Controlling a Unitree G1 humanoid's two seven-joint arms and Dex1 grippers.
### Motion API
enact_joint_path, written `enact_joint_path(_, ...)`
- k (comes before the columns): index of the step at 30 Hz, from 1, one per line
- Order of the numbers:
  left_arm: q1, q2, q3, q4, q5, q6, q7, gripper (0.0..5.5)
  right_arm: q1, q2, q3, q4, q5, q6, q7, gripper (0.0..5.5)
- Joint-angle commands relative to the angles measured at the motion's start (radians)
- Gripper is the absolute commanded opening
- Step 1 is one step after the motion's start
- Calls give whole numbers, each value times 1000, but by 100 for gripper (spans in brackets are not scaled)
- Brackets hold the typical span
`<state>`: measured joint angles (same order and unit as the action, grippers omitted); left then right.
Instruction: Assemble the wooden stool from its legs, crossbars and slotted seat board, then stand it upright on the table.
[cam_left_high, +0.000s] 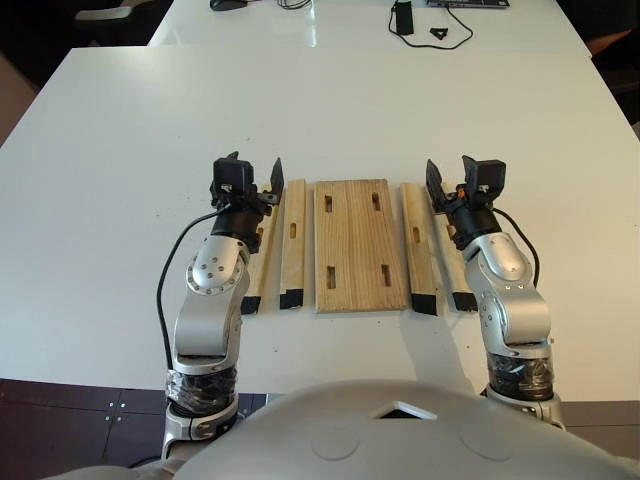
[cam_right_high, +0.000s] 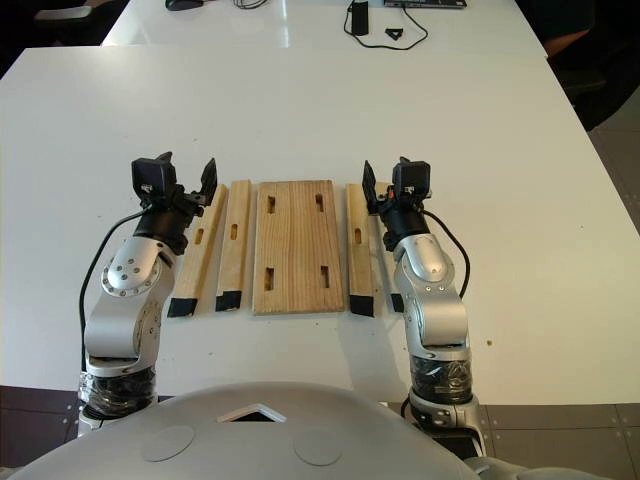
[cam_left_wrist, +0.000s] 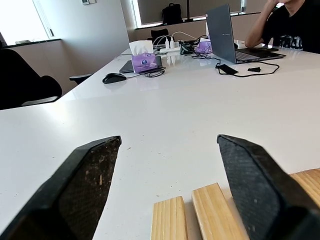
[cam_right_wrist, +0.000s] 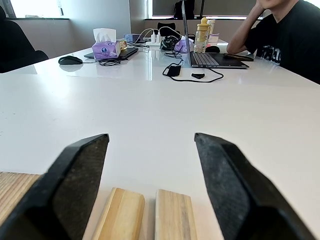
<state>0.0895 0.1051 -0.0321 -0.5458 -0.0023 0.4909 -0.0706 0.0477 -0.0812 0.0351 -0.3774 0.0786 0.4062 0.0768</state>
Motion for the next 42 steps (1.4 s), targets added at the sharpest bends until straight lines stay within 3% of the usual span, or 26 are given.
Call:
enact_joint_path(1,-5,-3,-2,9,4,5,5,357,-15,-3,-2,5,2,1,7,317)
enact_joint_path(30,-28,16,-13,-10,18,65,5,357,-32,10,2,33,-7,-9,-3,317)
enact_joint_path(33,7,37,37,-102,-34,182,-27,357,-11,14,-10,9,-9,-6,-20,317)
enact_joint_path(36,102,85,166,-165,-98,284,-79,357,17,21,-30,-13,-8,-5,-43,317)
enact_joint_path(42,337,265,274,-337,-147,483,-214,357,96,42,-56,-89,-19,-5,-92,317)
